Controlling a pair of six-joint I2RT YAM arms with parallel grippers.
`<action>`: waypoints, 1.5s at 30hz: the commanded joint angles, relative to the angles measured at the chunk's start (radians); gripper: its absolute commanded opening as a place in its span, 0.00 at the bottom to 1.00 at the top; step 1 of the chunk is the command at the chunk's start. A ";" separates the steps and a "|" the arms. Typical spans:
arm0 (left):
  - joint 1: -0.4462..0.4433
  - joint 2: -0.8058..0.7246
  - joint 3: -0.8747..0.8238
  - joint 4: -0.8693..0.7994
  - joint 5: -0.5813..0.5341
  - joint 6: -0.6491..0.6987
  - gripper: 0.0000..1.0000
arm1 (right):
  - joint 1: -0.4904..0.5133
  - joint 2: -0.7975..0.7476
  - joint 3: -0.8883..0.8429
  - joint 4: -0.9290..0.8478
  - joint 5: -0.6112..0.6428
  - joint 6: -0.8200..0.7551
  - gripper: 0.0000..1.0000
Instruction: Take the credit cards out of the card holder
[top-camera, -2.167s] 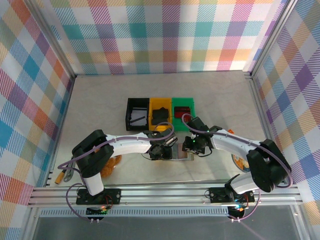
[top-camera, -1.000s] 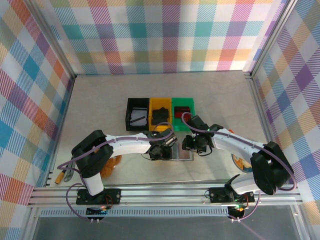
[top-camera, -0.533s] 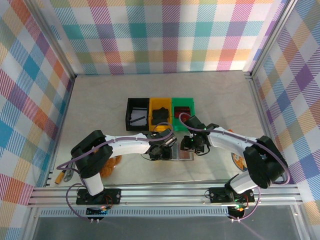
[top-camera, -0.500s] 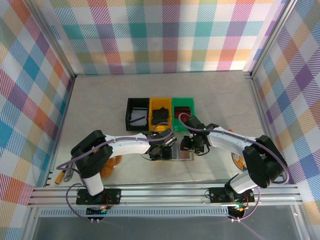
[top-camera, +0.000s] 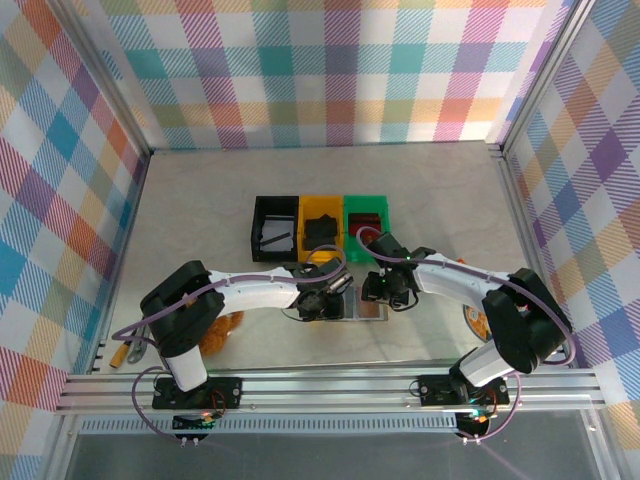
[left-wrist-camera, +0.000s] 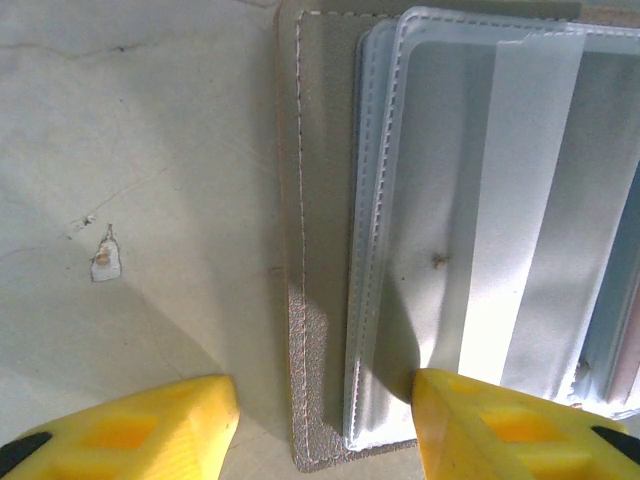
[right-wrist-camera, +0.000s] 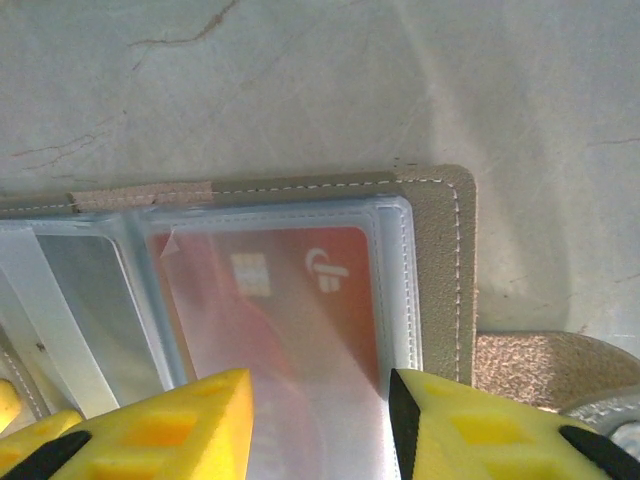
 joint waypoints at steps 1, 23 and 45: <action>0.000 0.089 -0.069 -0.017 0.009 -0.014 0.52 | 0.004 0.010 -0.007 0.009 -0.004 0.012 0.43; 0.000 0.093 -0.073 -0.011 0.012 -0.016 0.52 | 0.004 0.015 -0.025 0.031 0.006 0.006 0.42; 0.000 0.096 -0.072 -0.008 0.015 -0.020 0.52 | 0.001 -0.013 -0.023 0.003 0.044 -0.051 0.43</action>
